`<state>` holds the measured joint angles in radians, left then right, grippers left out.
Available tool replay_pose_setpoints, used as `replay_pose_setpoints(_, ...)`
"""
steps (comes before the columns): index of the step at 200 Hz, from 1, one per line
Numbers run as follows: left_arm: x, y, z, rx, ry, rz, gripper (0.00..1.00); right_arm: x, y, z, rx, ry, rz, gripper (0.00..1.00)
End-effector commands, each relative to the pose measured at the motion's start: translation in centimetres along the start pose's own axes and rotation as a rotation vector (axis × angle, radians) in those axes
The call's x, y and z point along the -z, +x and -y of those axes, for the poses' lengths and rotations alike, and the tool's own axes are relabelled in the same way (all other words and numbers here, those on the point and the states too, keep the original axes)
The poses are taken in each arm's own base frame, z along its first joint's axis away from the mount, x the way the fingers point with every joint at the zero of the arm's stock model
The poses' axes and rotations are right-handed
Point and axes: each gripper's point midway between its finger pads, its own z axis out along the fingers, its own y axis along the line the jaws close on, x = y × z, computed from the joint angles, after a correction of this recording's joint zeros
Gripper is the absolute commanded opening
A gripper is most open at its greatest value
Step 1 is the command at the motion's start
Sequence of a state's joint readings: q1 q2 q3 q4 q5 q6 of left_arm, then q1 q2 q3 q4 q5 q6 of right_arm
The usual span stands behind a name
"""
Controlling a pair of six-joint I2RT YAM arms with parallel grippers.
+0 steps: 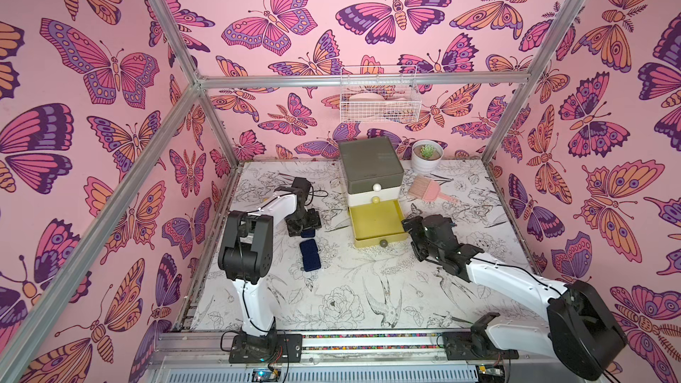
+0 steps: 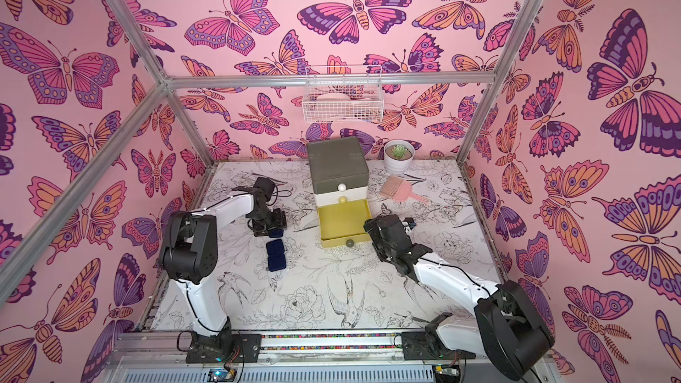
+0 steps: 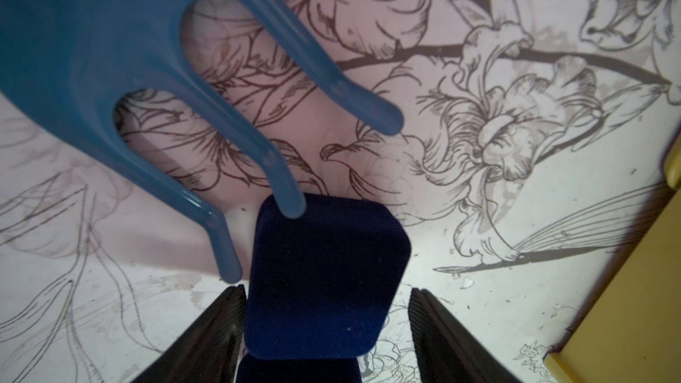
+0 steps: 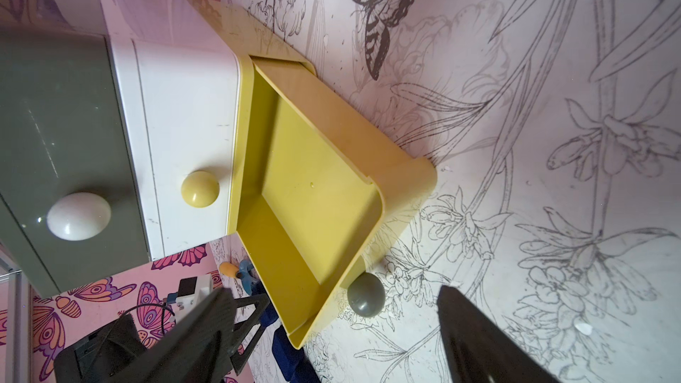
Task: Place the brooch boxes into the drawer by color
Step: Pick up the brooch box from the center of the board.
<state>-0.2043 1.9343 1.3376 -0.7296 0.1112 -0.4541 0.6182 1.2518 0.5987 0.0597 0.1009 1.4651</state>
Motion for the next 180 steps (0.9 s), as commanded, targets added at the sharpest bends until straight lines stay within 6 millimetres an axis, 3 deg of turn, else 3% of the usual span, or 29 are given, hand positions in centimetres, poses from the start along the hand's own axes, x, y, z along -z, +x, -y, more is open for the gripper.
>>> replay_pose_setpoints(1, -0.59, 0.25, -0.20, -0.002, -0.022, -0.014, 0.74, 0.11, -0.18, -0.16, 0.001, -0.002, -0.001, 0.91)
replay_pose_setpoints(73, -0.82, 0.61, -0.44, -0.009, -0.035, -0.021, 0.61, -0.38, 0.16, -0.09, -0.004, 0.006, -0.025, 0.91)
replay_pose_setpoints(102, -1.16, 0.86, -0.56, -0.011, -0.044, -0.030, 0.60, -0.39, 0.18, -0.03, -0.005, 0.007, -0.027, 0.91)
replay_pose_setpoints(129, -1.21, 0.86, -0.50, -0.014, -0.048, -0.029, 0.49, -0.32, 0.17, 0.10, -0.005, 0.008, -0.027, 0.92)
replay_pose_setpoints(180, -0.71, 0.89, 0.13, -0.033, -0.043, -0.026, 0.49, -0.36, 0.11, 0.31, -0.008, 0.008, -0.024, 0.91)
